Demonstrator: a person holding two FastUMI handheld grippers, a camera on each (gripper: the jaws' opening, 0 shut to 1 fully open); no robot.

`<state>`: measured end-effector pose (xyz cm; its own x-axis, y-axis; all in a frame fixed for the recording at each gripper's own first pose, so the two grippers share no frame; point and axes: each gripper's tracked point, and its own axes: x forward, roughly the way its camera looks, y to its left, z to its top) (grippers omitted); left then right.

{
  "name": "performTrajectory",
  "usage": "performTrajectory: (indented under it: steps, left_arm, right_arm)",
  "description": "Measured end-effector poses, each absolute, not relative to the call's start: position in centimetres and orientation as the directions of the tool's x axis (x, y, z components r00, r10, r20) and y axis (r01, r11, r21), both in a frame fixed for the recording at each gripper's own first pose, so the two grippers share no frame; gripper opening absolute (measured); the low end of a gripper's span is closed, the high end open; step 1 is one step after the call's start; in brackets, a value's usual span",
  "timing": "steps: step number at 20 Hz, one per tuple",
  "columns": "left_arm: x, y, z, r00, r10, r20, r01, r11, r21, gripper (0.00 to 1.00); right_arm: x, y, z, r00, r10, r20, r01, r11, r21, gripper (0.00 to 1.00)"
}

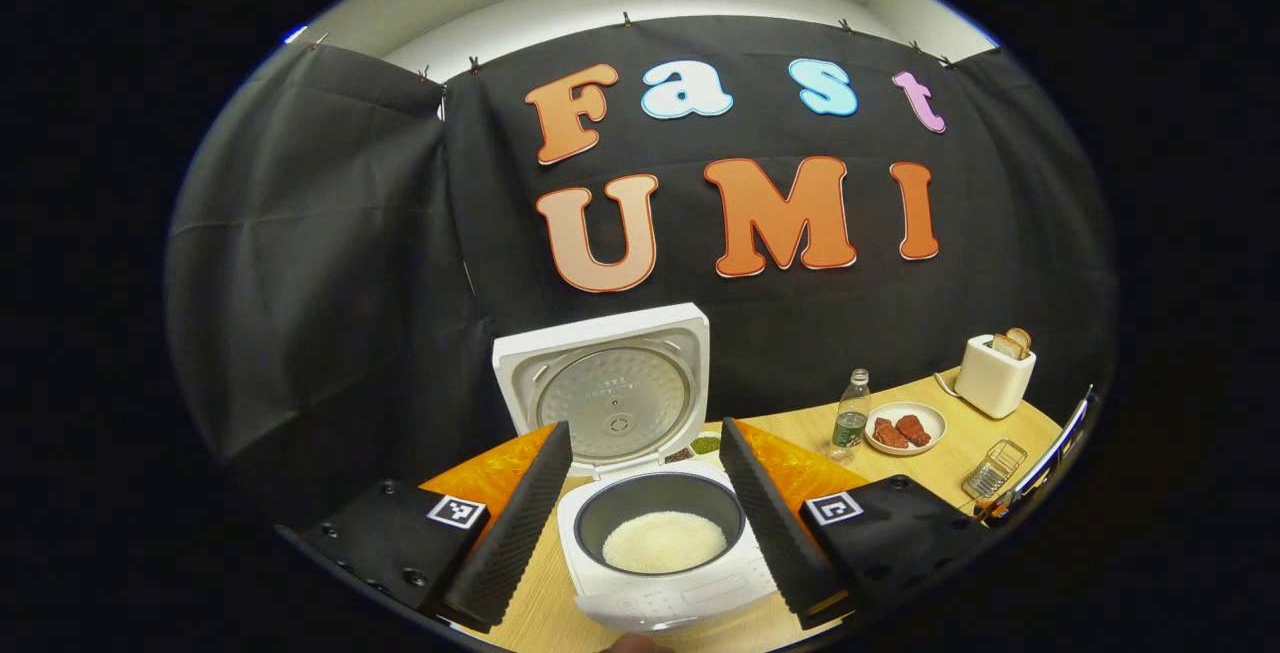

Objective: Close the left gripper, press the button to open the rice cooker; take a wooden spoon from the chopstick holder with the right hand, scoop a spoonful of rice and pour it into the rice cooker, then put the wooden spoon back into the chopstick holder.

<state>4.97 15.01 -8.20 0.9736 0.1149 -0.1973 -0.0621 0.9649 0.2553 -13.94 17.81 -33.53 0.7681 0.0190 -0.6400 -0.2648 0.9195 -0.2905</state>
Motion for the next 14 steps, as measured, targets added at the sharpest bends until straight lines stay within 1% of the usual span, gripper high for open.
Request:
performTrajectory:
  steps: [2, 4, 6, 9, 13, 14]
  left_arm:
    - [5.1, 15.1, -8.2, 0.975, 0.107, -0.196, -0.054, 0.965, 0.256, 1.00]
    - [5.2, 15.4, -8.2, 0.975, 0.107, -0.195, -0.054, 0.964, 0.260, 1.00]
    - [5.1, 15.6, -8.1, 0.976, 0.106, -0.191, -0.055, 0.966, 0.254, 1.00]
    - [5.2, 15.8, -8.3, 0.975, 0.109, -0.193, -0.059, 0.967, 0.249, 1.00]
    - [5.0, 16.0, -8.1, 0.976, 0.112, -0.188, -0.064, 0.967, 0.248, 1.00]
    - [5.0, 16.1, -8.2, 0.976, 0.113, -0.188, -0.064, 0.966, 0.251, 0.96]
  right_arm:
    - [-14.2, 18.3, -33.6, 0.769, 0.021, -0.639, -0.273, 0.914, -0.299, 0.13]
    - [-14.4, 18.6, -33.7, 0.758, 0.016, -0.652, -0.247, 0.932, -0.264, 0.14]
    - [-14.3, 19.1, -33.3, 0.749, 0.034, -0.662, -0.235, 0.947, -0.218, 0.14]
    - [-14.1, 20.4, -32.8, 0.729, 0.088, -0.679, -0.224, 0.968, -0.115, 0.13]
    - [-14.2, 20.9, -32.5, 0.687, 0.135, -0.714, -0.143, 0.988, 0.050, 0.13]
    - [-14.2, 21.0, -32.6, 0.675, 0.149, -0.722, -0.118, 0.989, 0.093, 0.13]
